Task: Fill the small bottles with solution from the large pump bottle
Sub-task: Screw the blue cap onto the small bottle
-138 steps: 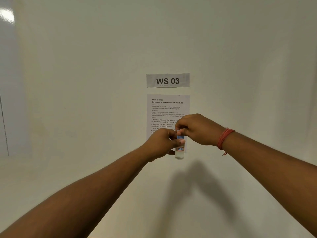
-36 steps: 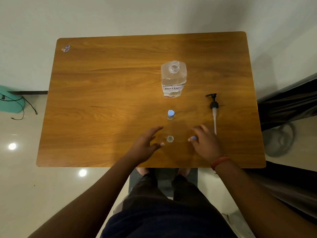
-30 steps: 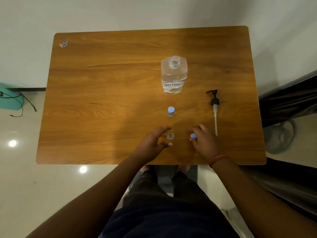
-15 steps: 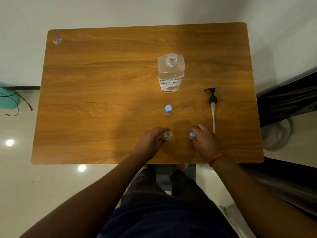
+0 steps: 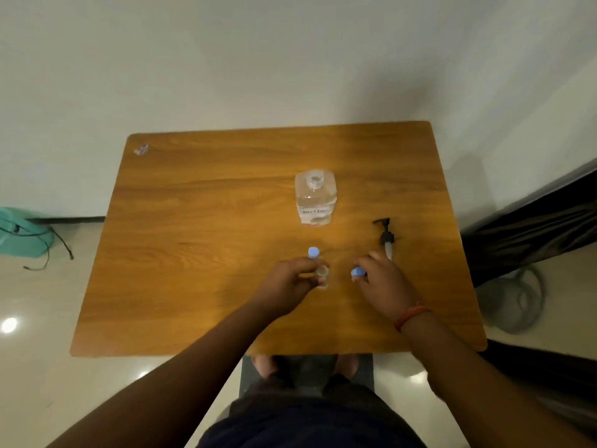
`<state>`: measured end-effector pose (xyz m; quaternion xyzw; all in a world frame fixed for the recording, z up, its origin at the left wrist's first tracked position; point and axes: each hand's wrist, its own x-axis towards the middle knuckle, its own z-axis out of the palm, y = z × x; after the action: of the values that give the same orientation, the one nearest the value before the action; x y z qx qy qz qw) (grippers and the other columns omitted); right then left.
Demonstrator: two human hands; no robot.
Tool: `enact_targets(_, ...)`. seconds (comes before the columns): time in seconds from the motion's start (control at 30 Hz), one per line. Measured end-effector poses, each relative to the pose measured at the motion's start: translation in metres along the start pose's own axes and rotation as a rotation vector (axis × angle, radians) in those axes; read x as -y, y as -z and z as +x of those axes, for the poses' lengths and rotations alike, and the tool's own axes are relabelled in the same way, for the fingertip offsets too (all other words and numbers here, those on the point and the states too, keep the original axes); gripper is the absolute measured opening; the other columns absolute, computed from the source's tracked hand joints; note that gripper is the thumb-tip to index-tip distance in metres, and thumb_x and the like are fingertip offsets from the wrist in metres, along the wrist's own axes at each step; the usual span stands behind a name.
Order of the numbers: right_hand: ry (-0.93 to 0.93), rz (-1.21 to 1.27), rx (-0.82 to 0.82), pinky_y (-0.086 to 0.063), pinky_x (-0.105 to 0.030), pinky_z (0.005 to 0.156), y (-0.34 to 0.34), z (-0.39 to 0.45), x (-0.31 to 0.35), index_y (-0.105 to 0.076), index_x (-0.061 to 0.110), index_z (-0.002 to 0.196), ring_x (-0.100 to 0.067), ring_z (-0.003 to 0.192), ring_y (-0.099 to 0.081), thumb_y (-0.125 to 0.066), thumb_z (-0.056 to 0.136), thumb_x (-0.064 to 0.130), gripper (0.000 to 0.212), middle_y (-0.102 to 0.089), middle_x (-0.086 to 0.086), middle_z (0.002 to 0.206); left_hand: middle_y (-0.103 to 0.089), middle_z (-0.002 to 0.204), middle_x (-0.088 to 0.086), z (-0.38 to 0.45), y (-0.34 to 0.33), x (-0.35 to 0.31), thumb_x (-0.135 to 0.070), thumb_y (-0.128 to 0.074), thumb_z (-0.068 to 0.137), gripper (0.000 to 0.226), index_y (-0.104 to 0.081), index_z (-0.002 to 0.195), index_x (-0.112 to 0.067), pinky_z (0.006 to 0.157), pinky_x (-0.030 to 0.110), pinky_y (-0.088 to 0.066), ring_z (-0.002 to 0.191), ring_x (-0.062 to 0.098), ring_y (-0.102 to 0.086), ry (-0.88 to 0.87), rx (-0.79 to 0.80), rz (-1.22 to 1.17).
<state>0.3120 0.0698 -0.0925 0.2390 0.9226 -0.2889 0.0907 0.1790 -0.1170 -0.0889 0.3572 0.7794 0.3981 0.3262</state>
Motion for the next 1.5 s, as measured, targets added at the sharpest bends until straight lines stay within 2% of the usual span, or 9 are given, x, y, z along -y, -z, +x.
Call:
enact_targets(0.1,0.048,-0.023,-0.04,-0.046,-0.031,0.087,0.044,0.014,0.017,-0.066,0.016,0.115,-0.02,0.106,-0.057,-0.061,0.095,0.023,0.023,-0.057,0.0,0.118,-0.074,0.117,-0.007,0.016,0.027,-0.032,-0.018,-0.074,0.093,0.019,-0.077,0.111,-0.016,0.092,0.026,-0.053,0.109,0.003,-0.067,0.002,-0.017,-0.077)
enact_targets(0.23,0.144,-0.068,-0.115,-0.048,-0.033,0.084,0.122,0.03,0.048,-0.07,0.017,0.11,-0.019,0.1,-0.059,-0.064,0.092,0.025,0.02,-0.062,0.0,0.106,-0.076,0.112,-0.011,0.035,0.077,-0.093,-0.02,-0.073,0.094,0.017,-0.076,0.11,-0.025,0.096,0.027,-0.053,0.106,0.0,-0.068,-0.111,-0.049,-0.033)
enact_targets(0.33,0.221,-0.114,-0.166,-0.047,-0.029,0.079,0.186,0.038,0.076,-0.071,0.017,0.101,-0.016,0.093,-0.059,-0.065,0.09,0.024,0.015,-0.063,0.003,0.097,-0.077,0.107,-0.009,0.047,0.12,-0.143,-0.025,-0.073,0.094,0.024,-0.074,0.118,-0.024,0.096,0.033,-0.055,0.103,0.005,-0.069,-0.18,-0.079,0.012)
enact_targets(0.5,0.351,-0.21,-0.245,-0.043,-0.023,0.079,0.293,0.039,0.143,-0.07,0.02,0.102,-0.012,0.089,-0.056,-0.065,0.09,0.027,0.015,-0.061,0.006,0.096,-0.076,0.11,0.001,0.053,0.192,-0.237,-0.022,-0.072,0.095,0.024,-0.075,0.118,-0.019,0.092,0.039,-0.061,0.104,0.016,-0.071,-0.247,-0.14,-0.059)
enact_targets(0.7,0.439,-0.279,-0.355,-0.046,-0.023,0.078,0.413,0.021,0.227,-0.073,0.023,0.103,-0.009,0.088,-0.06,-0.072,0.087,0.029,0.017,-0.064,0.011,0.092,-0.075,0.115,0.0,0.045,0.271,-0.348,-0.026,-0.07,0.096,0.023,-0.074,0.117,-0.017,0.09,0.041,-0.062,0.106,0.015,-0.072,-0.396,-0.193,-0.028)
enact_targets(0.9,0.451,-0.37,-0.354,-0.049,-0.02,0.069,0.508,-0.012,0.298,-0.073,0.025,0.095,-0.003,0.069,-0.067,-0.071,0.087,0.028,0.008,-0.073,0.012,0.084,-0.077,0.11,0.002,0.026,0.322,-0.429,-0.024,-0.065,0.1,0.022,-0.071,0.118,-0.013,0.091,0.047,-0.061,0.103,0.017,-0.073,-0.477,-0.225,-0.002)
enact_targets(1.1,0.491,-0.329,-0.393,-0.048,-0.011,0.062,0.573,-0.041,0.343,-0.073,0.019,0.095,0.002,0.065,-0.069,-0.07,0.09,0.023,0.007,-0.074,0.007,0.084,-0.075,0.114,0.012,0.01,0.355,-0.487,-0.022,-0.063,0.101,0.021,-0.072,0.116,-0.01,0.086,0.049,-0.063,0.11,0.027,-0.071,-0.491,-0.29,-0.027)
enact_targets(1.27,0.525,-0.265,-0.41,-0.059,-0.025,0.079,0.603,-0.053,0.359,-0.075,0.017,0.095,-0.011,0.078,-0.074,-0.073,0.088,0.021,0.009,-0.076,0.003,0.082,-0.076,0.113,0.01,0.001,0.367,-0.513,-0.021,-0.061,0.102,0.022,-0.071,0.118,-0.011,0.083,0.049,-0.063,0.107,0.025,-0.072,-0.495,-0.321,-0.011)
enact_targets(1.5,0.559,-0.194,-0.361,-0.06,-0.028,0.076,0.603,-0.054,0.356,-0.069,0.013,0.102,-0.016,0.077,-0.073,-0.074,0.087,0.017,0.017,-0.076,0.001,0.081,-0.075,0.114,0.012,-0.001,0.363,-0.515,-0.018,-0.056,0.104,0.02,-0.069,0.115,-0.008,0.083,0.05,-0.063,0.108,0.026,-0.071,-0.461,-0.301,-0.028)
